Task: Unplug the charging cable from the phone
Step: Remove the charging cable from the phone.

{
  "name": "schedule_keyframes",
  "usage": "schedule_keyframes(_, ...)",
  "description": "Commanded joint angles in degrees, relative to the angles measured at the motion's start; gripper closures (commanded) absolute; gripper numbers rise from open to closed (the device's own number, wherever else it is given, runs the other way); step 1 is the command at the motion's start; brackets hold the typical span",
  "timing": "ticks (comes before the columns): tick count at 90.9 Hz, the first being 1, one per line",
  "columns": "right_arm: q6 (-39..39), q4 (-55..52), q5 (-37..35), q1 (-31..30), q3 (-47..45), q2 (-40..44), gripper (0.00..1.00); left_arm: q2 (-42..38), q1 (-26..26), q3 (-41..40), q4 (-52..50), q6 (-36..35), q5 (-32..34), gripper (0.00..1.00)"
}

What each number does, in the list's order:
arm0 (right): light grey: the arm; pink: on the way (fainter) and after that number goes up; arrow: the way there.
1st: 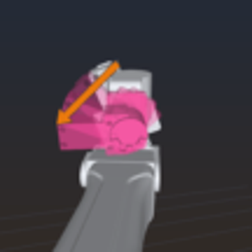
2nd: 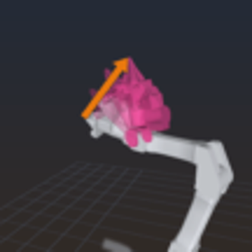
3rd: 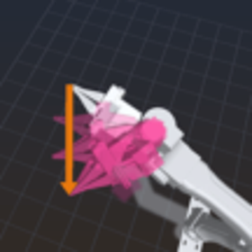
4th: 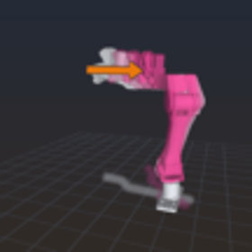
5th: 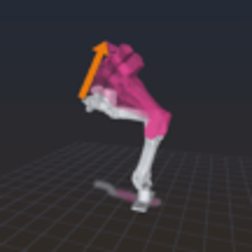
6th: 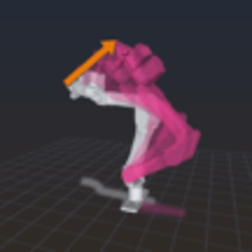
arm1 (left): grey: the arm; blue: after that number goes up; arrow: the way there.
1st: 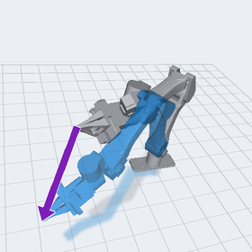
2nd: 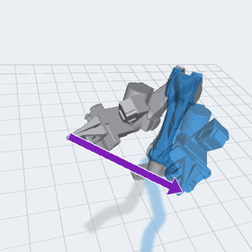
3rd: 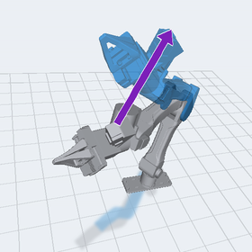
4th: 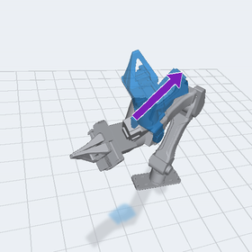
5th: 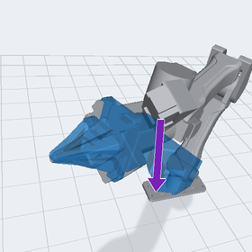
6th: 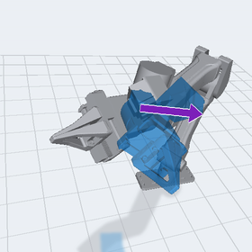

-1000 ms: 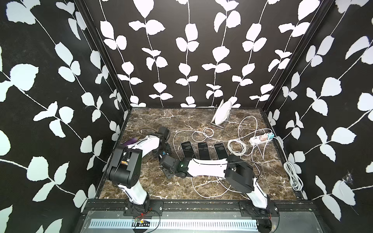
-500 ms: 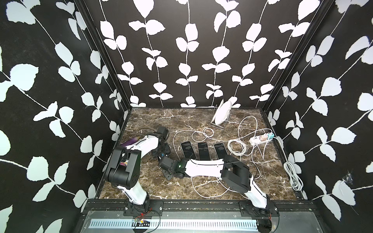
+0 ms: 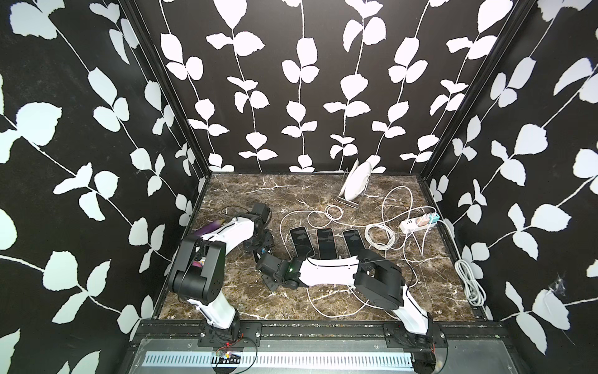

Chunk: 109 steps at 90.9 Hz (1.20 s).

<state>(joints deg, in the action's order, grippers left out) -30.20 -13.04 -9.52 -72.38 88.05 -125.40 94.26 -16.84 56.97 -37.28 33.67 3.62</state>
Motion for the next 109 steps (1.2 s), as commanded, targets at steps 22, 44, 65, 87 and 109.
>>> schedule_keyframes(22, 1.51, 1.05, -1.93, -1.46, -6.6, 5.29, 1.0, -2.63, -0.17, 2.09, -2.63, -0.76, 2.95, 0.9)
schedule_keyframes(44, 3.2, 3.03, -3.12, -2.37, -11.27, 8.23, 1.0, -2.6, -0.25, 1.76, -1.95, -0.32, 3.67, 0.94)
schedule_keyframes(65, 4.31, 5.6, -1.87, -2.5, -15.16, 10.44, 1.0, -3.72, -0.18, 1.46, -1.81, -0.02, 5.03, 1.0)
schedule_keyframes(87, 5.08, 6.84, -1.32, -3.1, -16.12, 11.44, 1.0, -4.82, -0.32, 0.65, -1.36, 0.69, 7.13, 1.0)
schedule_keyframes(109, 4.49, 5.87, -1.64, -3.12, -15.19, 10.12, 1.0, -5.77, -0.38, 0.08, -0.81, 1.5, 7.18, 1.0)
